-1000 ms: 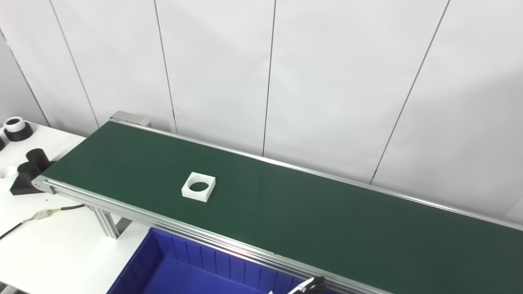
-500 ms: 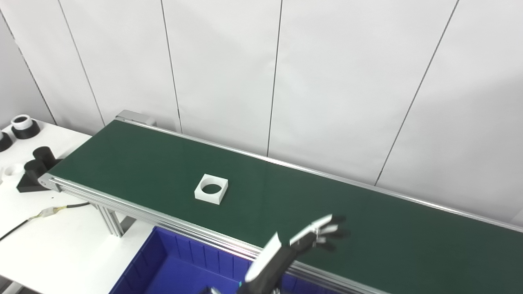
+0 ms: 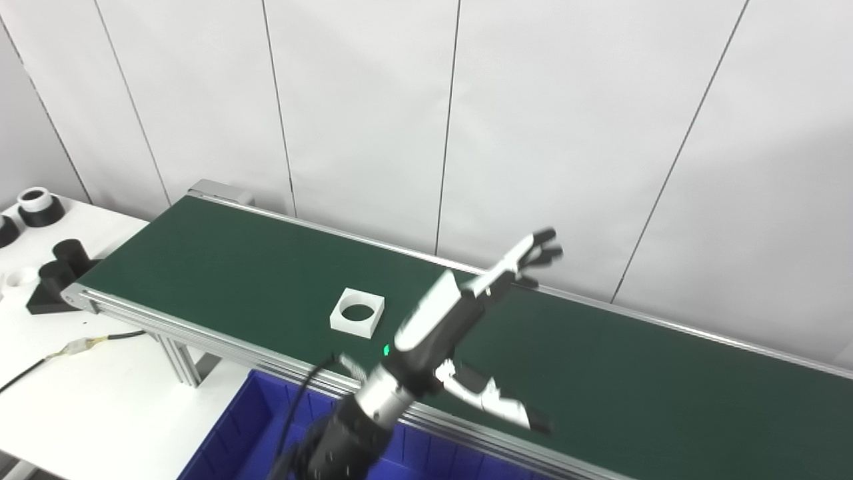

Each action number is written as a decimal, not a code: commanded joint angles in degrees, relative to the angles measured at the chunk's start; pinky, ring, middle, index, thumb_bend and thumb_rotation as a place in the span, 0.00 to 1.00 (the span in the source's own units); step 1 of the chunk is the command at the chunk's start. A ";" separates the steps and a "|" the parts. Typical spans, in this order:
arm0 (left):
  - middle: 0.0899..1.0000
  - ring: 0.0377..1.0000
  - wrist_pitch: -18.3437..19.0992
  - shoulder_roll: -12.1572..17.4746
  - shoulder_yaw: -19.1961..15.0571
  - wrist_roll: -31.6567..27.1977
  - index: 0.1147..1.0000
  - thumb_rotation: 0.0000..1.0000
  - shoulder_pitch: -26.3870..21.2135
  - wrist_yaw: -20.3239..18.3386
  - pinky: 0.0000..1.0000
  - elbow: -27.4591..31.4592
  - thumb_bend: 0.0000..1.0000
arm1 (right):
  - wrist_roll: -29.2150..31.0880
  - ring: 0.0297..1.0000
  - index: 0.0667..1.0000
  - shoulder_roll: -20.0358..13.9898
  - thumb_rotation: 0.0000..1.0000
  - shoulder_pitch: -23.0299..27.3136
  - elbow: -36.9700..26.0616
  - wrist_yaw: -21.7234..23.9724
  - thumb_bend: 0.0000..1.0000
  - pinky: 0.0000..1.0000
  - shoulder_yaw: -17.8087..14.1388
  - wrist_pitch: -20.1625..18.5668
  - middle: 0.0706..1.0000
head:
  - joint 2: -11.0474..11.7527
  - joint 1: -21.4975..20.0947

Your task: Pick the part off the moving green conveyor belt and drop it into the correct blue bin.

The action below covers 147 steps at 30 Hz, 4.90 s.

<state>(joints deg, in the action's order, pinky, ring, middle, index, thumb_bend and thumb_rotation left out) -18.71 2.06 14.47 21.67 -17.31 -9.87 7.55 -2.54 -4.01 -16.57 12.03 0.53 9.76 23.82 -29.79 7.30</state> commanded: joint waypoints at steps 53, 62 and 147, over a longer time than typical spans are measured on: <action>0.91 0.88 3.92 12.72 15.69 23.89 0.91 0.13 -36.04 -10.65 0.84 -45.49 1.00 | -2.74 0.94 0.96 3.28 1.00 -0.53 -4.01 -1.62 0.85 0.96 1.53 3.04 0.97 | -0.19 -2.80; 0.92 0.89 5.56 12.45 15.99 22.22 0.93 0.13 -35.94 -14.16 0.76 -47.00 1.00 | -2.83 0.94 0.96 3.23 1.00 -0.56 -4.31 -1.87 0.87 0.95 1.58 3.05 0.97 | -0.40 -3.02; 0.35 0.31 12.32 16.94 15.50 24.29 0.45 0.00 -30.71 -17.10 0.27 -19.04 0.52 | -0.14 0.91 0.92 3.09 0.98 0.41 -9.78 1.53 0.85 0.90 0.06 -0.60 0.94 | -9.80 -0.47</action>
<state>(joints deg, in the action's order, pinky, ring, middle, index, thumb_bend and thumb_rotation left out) -6.99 16.72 31.66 46.46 -46.22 -26.54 -13.01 -3.13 -2.36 -16.02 4.04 1.47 9.38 22.55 -39.55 6.77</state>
